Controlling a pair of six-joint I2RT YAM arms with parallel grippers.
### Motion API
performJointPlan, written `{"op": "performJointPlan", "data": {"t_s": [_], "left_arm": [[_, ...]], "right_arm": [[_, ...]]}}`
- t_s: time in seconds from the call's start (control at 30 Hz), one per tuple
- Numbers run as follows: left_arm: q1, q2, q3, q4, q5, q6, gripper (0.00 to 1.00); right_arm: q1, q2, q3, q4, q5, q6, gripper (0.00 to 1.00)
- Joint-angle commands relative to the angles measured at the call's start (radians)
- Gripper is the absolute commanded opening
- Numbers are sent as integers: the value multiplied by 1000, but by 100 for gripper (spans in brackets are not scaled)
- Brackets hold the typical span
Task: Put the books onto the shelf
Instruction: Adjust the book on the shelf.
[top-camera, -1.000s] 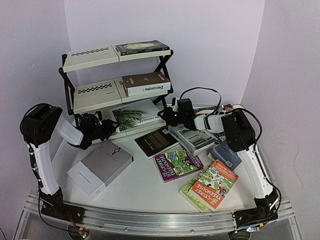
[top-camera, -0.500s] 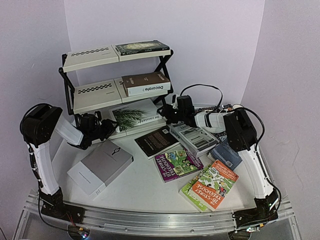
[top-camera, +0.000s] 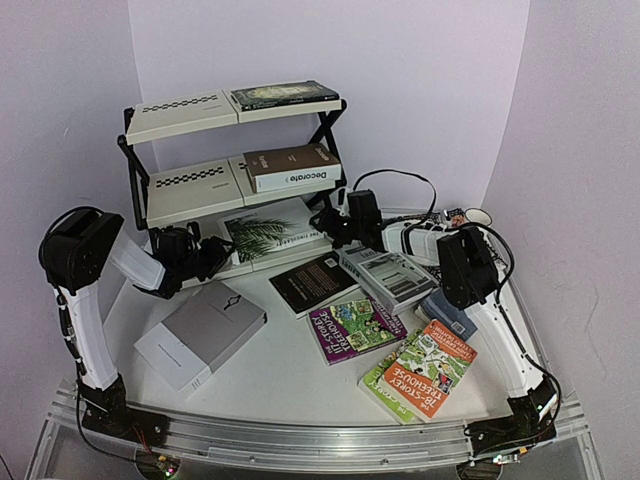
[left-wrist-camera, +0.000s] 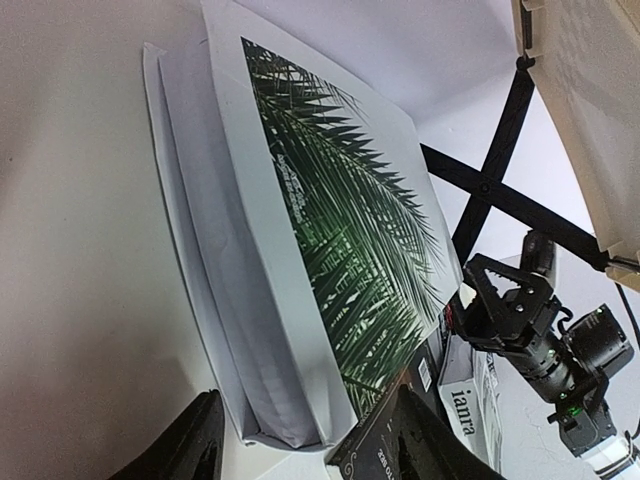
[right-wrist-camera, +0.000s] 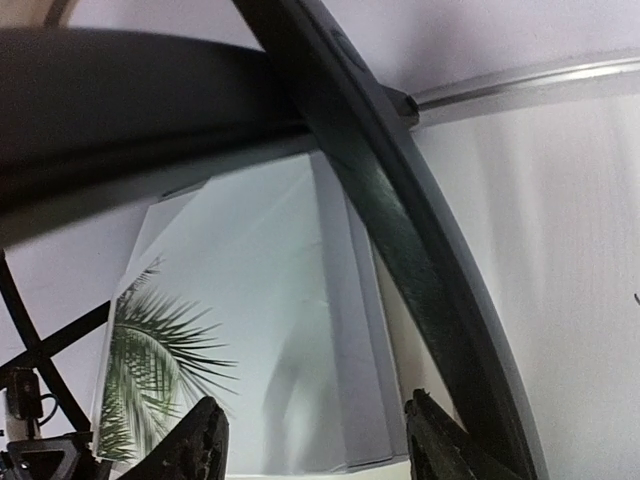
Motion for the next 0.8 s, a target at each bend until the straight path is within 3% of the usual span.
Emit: {"op": "performJointPlan", "data": {"t_s": [0.0, 0.47, 0.77], "left_arm": [[5, -36, 42, 12, 11, 24, 59], [7, 7, 90, 1, 75, 25, 41], [4, 8, 70, 2, 108, 12, 40]], "right_arm": [[-1, 41, 87, -24, -23, -15, 58], [0, -1, 5, 39, -114, 23, 29], [1, -82, -137, 120, -150, 42, 27]]}}
